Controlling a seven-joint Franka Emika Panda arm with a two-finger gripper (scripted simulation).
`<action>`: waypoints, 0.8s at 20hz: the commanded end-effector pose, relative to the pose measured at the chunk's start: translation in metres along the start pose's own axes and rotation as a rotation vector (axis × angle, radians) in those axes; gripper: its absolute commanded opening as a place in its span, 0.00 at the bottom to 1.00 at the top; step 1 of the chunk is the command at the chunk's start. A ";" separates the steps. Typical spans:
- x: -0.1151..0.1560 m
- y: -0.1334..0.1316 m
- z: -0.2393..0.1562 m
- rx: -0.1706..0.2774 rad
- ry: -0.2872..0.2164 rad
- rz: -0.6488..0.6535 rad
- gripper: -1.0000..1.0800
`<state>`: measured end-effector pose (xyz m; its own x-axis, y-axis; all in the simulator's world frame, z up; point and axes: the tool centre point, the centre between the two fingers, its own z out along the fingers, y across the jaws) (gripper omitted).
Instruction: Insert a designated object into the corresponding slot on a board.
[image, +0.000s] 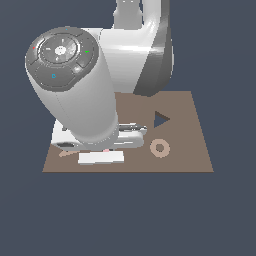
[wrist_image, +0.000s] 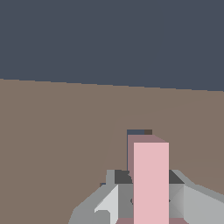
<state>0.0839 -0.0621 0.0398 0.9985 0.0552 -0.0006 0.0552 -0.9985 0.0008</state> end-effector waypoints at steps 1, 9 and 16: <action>0.000 0.000 0.000 0.000 0.000 0.000 0.00; 0.002 0.001 0.010 0.000 0.000 0.003 0.96; 0.002 0.001 0.010 0.000 0.000 0.003 0.96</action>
<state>0.0855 -0.0632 0.0299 0.9987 0.0519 -0.0008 0.0519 -0.9987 0.0005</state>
